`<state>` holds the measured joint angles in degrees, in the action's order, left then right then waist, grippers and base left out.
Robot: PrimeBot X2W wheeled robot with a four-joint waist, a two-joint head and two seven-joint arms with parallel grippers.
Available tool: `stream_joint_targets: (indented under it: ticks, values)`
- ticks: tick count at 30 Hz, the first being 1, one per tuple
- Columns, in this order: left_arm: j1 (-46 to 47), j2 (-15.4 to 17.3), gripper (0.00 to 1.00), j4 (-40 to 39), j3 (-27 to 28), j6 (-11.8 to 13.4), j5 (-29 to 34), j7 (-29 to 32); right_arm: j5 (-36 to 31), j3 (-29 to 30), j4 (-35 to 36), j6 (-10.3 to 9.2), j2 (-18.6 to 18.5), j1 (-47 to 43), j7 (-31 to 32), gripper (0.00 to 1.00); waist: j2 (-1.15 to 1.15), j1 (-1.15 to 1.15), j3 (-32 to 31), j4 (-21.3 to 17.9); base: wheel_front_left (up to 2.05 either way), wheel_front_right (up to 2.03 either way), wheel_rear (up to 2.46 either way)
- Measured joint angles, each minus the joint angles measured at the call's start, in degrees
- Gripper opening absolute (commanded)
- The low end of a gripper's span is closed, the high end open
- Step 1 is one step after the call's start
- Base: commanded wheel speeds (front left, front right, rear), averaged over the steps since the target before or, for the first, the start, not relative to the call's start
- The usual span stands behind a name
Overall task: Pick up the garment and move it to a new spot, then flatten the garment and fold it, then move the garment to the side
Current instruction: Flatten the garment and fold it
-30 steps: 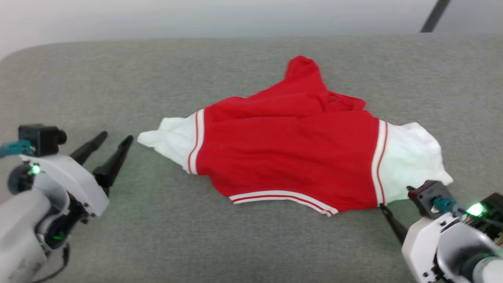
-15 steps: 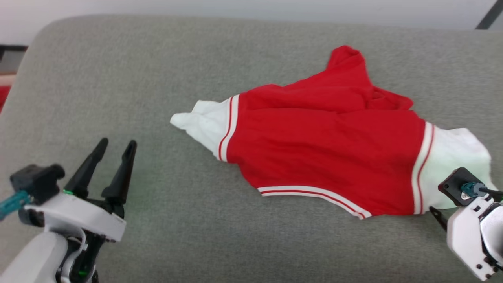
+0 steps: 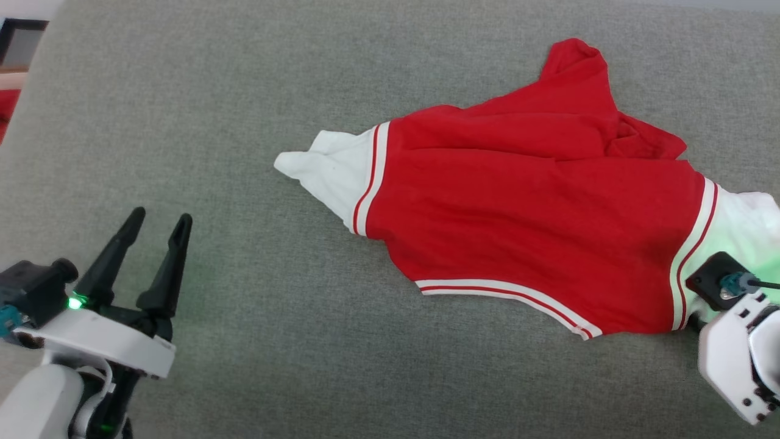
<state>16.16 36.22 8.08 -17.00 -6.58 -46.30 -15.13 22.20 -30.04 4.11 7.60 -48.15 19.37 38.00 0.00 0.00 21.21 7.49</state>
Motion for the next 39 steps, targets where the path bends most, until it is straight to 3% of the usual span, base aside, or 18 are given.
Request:
stream_joint_targets:
  ticks: [5,9,14,19,24,27,31,39]
  values:
    - [0.96,3.35,1.0,-0.29,-2.11,-0.51,2.37,0.24,-0.55,-0.4,-0.83,-0.05,1.77,0.81,-0.54,0.0,0.0,0.0,0.41,-0.81,0.0,0.0,0.0]
    - [5.65,9.13,1.0,-1.92,-7.42,-0.77,5.03,2.93,-0.59,-0.82,-1.01,-0.05,2.43,1.53,-0.52,0.0,0.0,0.0,0.56,-1.47,0.0,0.0,0.0]
    - [15.57,19.65,1.0,-7.11,-22.51,-0.9,7.12,9.12,-0.6,-1.67,-0.71,-0.05,2.86,2.98,0.35,0.0,0.0,0.0,1.32,-2.24,0.0,0.0,0.0]
    - [29.24,24.85,1.0,-10.35,-40.03,-0.91,5.66,14.99,-0.88,-2.47,-0.24,-0.07,3.54,4.83,1.13,0.0,0.0,0.0,2.46,-3.17,0.0,0.0,0.0]
    - [42.07,24.84,1.0,-8.83,-54.83,-0.97,4.91,17.44,-1.05,-3.55,0.0,-0.07,4.53,6.5,1.45,0.0,0.0,0.0,3.59,-4.33,0.0,0.0,0.0]
    - [46.37,23.47,1.0,-7.08,-56.14,-0.97,5.02,17.97,-1.11,-4.04,0.1,-0.07,4.95,7.42,1.6,0.0,0.0,0.0,4.24,-4.93,0.0,0.0,0.0]
    - [45.2,21.0,1.0,-7.78,-56.49,-0.98,7.15,21.3,-1.31,-4.86,0.16,-0.07,5.71,8.73,1.62,0.0,0.0,0.0,5.08,-5.92,0.0,0.0,0.0]
    - [45.11,19.83,1.0,-6.62,-56.47,-0.98,10.58,23.16,-1.54,-5.79,-0.03,-0.07,7.25,10.44,1.3,0.0,0.0,0.0,6.48,-7.89,0.0,0.0,0.0]
